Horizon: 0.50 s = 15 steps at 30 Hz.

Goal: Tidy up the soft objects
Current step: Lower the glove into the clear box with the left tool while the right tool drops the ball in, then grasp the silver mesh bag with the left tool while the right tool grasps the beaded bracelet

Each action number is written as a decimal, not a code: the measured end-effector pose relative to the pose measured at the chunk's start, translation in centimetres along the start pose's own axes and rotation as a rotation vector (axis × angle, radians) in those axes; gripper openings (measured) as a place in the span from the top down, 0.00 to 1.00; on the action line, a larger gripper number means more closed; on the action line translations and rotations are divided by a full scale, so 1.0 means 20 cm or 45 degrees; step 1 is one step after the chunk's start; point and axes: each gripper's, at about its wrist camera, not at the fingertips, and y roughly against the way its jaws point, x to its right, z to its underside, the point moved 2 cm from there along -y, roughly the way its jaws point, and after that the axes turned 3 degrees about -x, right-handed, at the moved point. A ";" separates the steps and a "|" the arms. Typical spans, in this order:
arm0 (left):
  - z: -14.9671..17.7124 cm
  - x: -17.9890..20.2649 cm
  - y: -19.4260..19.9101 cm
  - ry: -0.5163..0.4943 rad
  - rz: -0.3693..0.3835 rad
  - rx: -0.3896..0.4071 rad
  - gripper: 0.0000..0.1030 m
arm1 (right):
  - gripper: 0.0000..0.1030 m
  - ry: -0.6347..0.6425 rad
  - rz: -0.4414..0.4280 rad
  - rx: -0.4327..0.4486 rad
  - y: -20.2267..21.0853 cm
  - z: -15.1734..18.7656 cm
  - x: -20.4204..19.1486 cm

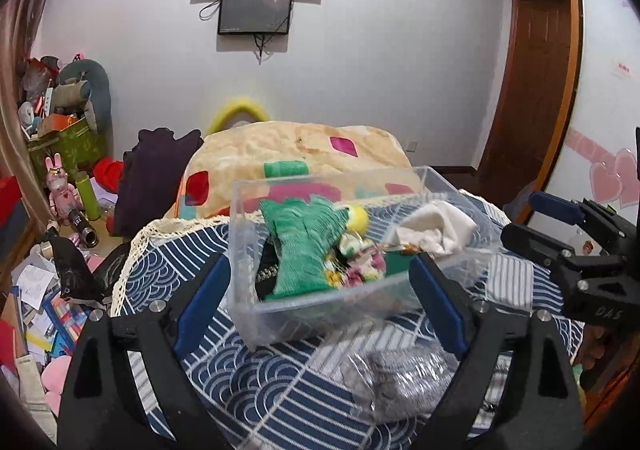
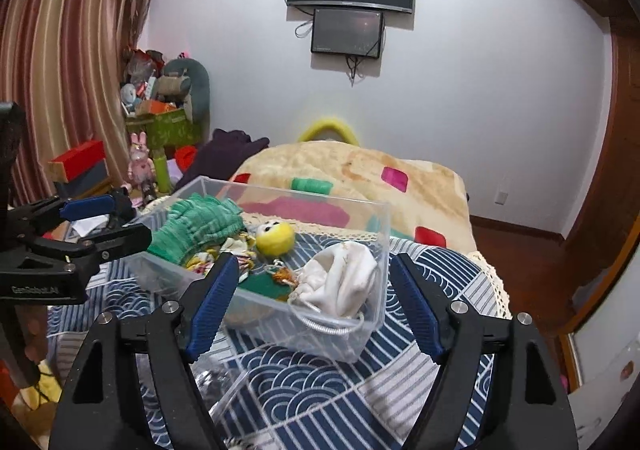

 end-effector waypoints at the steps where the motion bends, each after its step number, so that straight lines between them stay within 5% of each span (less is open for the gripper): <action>1: 0.02 0.01 0.01 -0.003 0.009 -0.011 0.05 | 0.25 -0.005 -0.020 -0.002 0.02 0.01 0.00; 15: 0.30 0.22 -0.14 -0.034 0.140 -0.259 0.03 | 0.25 0.000 -0.004 -0.101 0.07 0.25 0.02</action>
